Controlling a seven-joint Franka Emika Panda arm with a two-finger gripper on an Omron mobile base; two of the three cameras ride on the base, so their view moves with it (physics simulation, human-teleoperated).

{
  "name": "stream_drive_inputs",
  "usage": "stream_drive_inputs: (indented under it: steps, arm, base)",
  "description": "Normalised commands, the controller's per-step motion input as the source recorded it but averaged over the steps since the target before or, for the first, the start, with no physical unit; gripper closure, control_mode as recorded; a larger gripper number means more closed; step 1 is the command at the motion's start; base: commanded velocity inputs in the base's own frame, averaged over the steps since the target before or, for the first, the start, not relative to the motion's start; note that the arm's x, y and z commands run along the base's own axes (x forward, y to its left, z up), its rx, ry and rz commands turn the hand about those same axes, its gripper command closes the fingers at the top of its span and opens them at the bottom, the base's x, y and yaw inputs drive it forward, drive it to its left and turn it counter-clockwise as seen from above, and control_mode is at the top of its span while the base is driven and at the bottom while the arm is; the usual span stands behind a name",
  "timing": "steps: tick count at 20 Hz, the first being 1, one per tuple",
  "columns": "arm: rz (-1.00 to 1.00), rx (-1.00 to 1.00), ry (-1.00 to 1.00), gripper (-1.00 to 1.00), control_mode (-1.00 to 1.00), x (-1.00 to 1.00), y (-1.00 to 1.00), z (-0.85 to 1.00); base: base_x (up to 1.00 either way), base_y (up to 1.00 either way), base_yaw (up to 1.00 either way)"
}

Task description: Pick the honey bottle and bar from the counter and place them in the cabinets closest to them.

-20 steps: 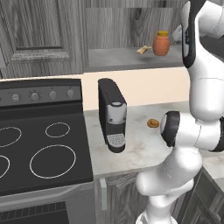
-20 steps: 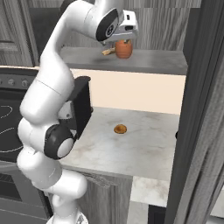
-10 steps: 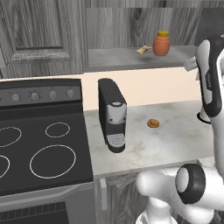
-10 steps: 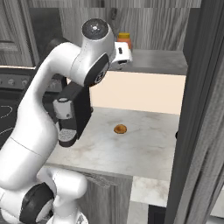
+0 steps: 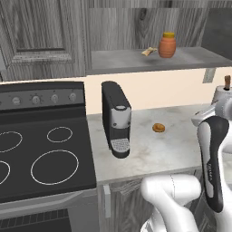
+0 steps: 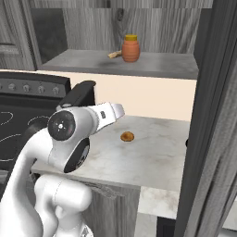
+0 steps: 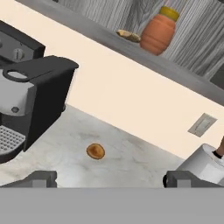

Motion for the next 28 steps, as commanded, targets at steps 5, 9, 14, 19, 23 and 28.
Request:
stream_drive_inputs:
  steps: [5, 9, 14, 19, 23, 28]
  arm:
    - [0.00, -0.03, -0.06, -1.00, -1.00, -0.15, 0.05, -0.10]
    - [0.00, 0.00, 0.00, -1.00, -1.00, -0.03, 0.00, 0.00]
    - [0.02, -0.03, 0.00, -1.00, 1.00, -0.25, 0.10, -0.13]
    - [0.00, 0.00, 0.00, -1.00, 1.00, 0.00, 0.00, 0.00]
    - [0.00, 0.00, 0.00, -1.00, 1.00, 0.00, 0.00, 0.00]
    - [0.00, 0.00, 0.00, -1.00, 1.00, 0.00, 0.00, 0.00]
  base:
    - [0.00, 0.00, 0.00]
    - [0.00, 0.00, 0.00]
    - [-0.22, 0.07, 0.03]
    - [-0.65, 0.17, 0.08]
    - [-0.54, 0.38, 0.07]
    - [-0.28, 0.74, 0.03]
